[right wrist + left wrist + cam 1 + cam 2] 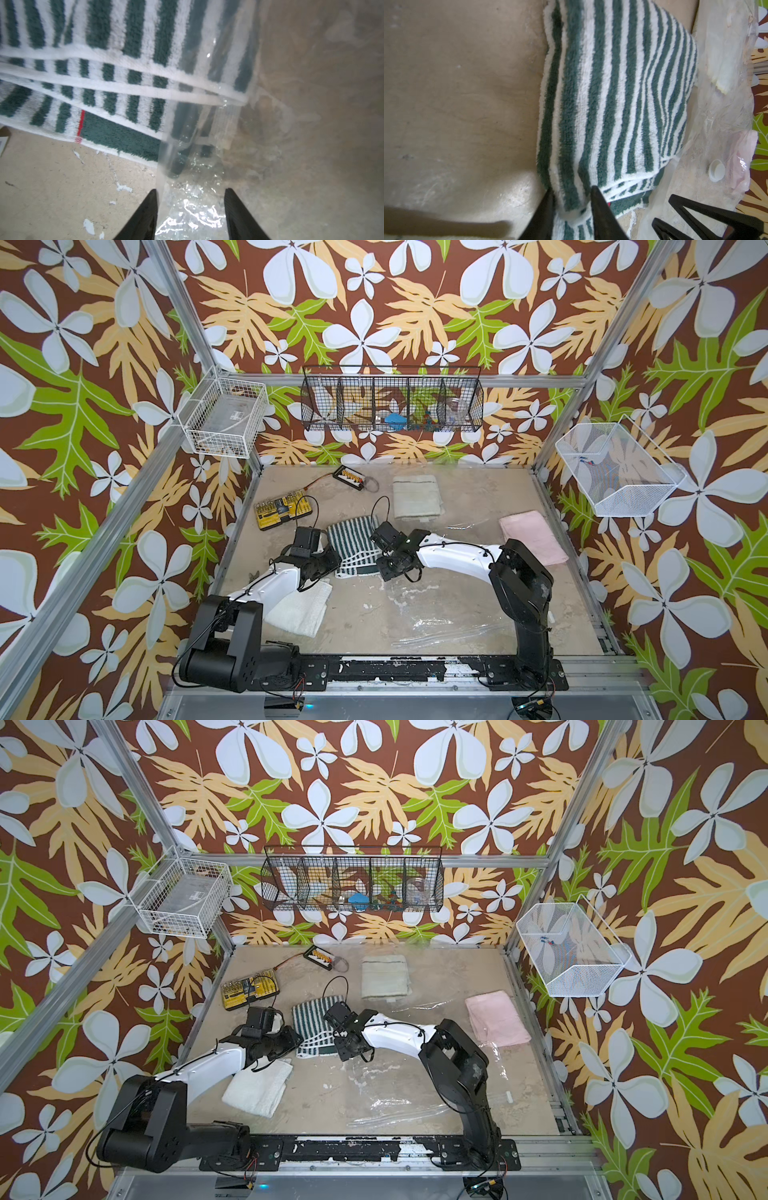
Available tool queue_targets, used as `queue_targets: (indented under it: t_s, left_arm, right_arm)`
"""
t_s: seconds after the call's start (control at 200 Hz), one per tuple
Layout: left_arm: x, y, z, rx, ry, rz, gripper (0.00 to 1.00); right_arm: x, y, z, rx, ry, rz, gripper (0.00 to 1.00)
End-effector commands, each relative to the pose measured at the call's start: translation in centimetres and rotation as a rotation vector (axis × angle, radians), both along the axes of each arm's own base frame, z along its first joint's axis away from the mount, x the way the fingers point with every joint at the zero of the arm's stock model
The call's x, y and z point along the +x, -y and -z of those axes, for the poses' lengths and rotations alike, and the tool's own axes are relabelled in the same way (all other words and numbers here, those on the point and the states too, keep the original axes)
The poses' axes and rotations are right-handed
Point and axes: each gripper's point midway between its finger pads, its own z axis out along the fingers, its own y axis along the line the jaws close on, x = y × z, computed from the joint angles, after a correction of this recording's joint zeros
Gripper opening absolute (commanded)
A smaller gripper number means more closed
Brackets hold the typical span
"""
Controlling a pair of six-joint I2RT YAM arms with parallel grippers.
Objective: Place the folded towel into the vacuum bag
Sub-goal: Adjust the vacuum bag at the center of the board.
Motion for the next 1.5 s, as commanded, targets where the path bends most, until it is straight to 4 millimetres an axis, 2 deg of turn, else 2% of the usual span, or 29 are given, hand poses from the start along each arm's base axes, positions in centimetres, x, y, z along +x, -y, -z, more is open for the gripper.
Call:
queue_targets:
  t_s: [0.0, 0.135, 0.235, 0.385, 0.51, 0.726, 0.836, 0.926, 1.041, 1.136, 1.221, 1.316, 1.411, 1.491]
  left_arm:
    - [-0.1, -0.6, -0.4, 0.043, 0.001, 0.006, 0.47]
    - [0.0, -0.9, -0.2, 0.066, 0.001, -0.001, 0.46]
    - [0.2, -0.4, 0.1, 0.038, -0.006, 0.012, 0.42]
    - [0.7, 0.0, 0.0, 0.02, 0.006, 0.022, 0.32]
    - [0.6, 0.2, -0.1, 0.008, 0.009, 0.027, 0.2]
    - [1.0, 0.4, -3.2, 0.0, 0.061, 0.039, 0.02]
    - [0.6, 1.3, -5.3, -0.057, 0.089, 0.066, 0.0]
    - [-0.5, 1.5, -6.5, -0.075, 0.096, 0.077, 0.0]
    - [-2.6, 1.5, -5.6, -0.095, 0.059, 0.084, 0.0]
    - [-4.3, 1.4, -3.3, -0.1, -0.007, 0.08, 0.0]
    - [-5.2, 1.3, -2.1, -0.103, -0.044, 0.078, 0.0]
    - [-5.2, 1.5, -1.9, -0.087, -0.042, 0.078, 0.0]
    - [-5.7, 1.8, -1.0, -0.069, -0.074, 0.084, 0.0]
    - [-6.1, 2.1, -0.2, -0.046, -0.095, 0.088, 0.0]
  right_arm:
    - [0.4, 0.9, 1.1, -0.026, -0.006, 0.015, 0.45]
    - [0.9, 1.9, 2.0, -0.028, -0.019, 0.038, 0.27]
    - [1.4, 3.0, 1.7, -0.035, -0.007, 0.059, 0.21]
    - [2.0, 4.1, 1.3, -0.034, -0.003, 0.075, 0.22]
    - [1.9, 3.6, 1.5, -0.012, -0.017, 0.069, 0.25]
    - [2.1, 3.7, 2.1, -0.01, -0.023, 0.077, 0.27]
    - [2.5, 4.0, 2.0, 0.005, -0.03, 0.09, 0.28]
    - [3.0, 4.5, 2.0, 0.011, -0.028, 0.104, 0.28]
    - [3.4, 4.7, 2.1, 0.021, -0.032, 0.109, 0.28]
    - [3.9, 4.2, 1.1, 0.038, -0.025, 0.101, 0.3]
    - [4.9, 3.4, -2.0, 0.081, 0.023, 0.097, 0.36]
    - [5.6, 2.0, -5.1, 0.139, 0.056, 0.079, 0.44]
    - [5.1, -0.8, -6.8, 0.173, 0.076, 0.02, 0.48]
    - [3.8, -3.5, -6.5, 0.187, 0.048, -0.04, 0.48]
